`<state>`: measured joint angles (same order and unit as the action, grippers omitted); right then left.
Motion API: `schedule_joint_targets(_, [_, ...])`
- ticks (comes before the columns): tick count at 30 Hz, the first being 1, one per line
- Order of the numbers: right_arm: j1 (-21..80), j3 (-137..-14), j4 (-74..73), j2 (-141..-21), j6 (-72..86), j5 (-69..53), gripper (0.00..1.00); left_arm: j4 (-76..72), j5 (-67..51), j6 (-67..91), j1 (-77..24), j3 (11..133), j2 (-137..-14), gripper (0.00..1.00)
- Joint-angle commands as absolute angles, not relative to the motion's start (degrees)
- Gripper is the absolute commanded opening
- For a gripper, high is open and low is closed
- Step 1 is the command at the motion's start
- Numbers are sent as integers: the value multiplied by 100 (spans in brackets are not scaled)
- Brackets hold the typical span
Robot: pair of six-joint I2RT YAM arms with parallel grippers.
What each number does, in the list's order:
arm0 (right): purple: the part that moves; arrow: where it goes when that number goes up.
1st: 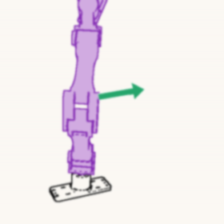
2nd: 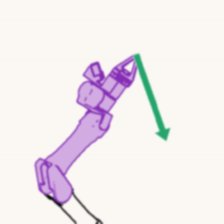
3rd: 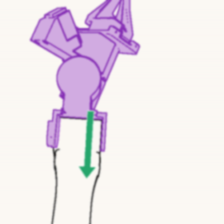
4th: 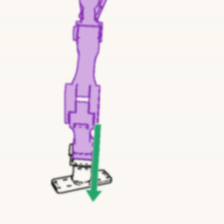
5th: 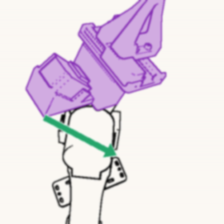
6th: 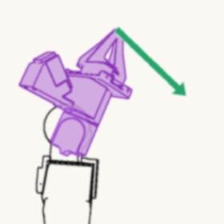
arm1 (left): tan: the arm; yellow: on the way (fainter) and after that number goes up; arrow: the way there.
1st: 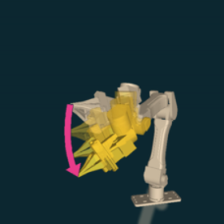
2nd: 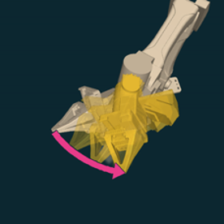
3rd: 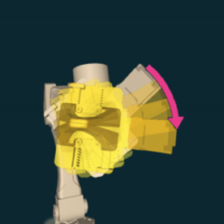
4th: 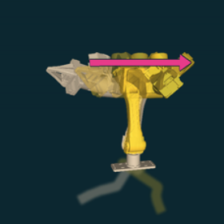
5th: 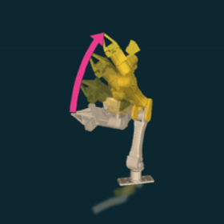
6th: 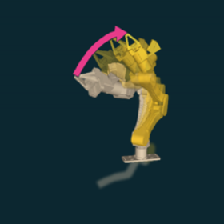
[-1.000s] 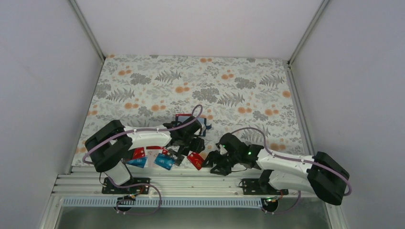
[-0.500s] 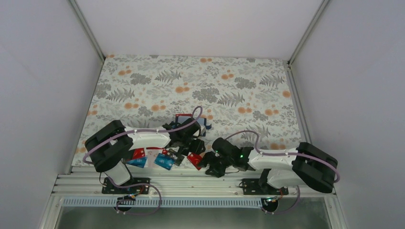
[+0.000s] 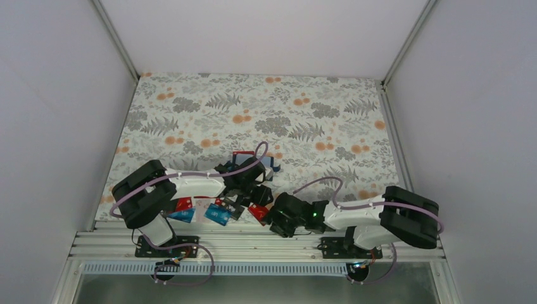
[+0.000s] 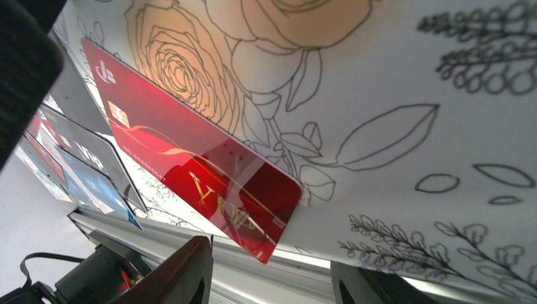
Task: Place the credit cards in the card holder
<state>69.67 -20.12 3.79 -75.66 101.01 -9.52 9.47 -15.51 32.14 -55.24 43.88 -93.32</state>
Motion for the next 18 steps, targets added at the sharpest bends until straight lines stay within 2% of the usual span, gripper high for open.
schedule_joint_targets(1, [7128,-2142,755,-7785,10396,-346,49,1115,-1739,3189,-5540,4148,-9387,52])
schedule_joint_targets(18, [7094,-2215,1257,-7989,10344,-32,35,851,-1933,3339,-5538,3762,-9334,49])
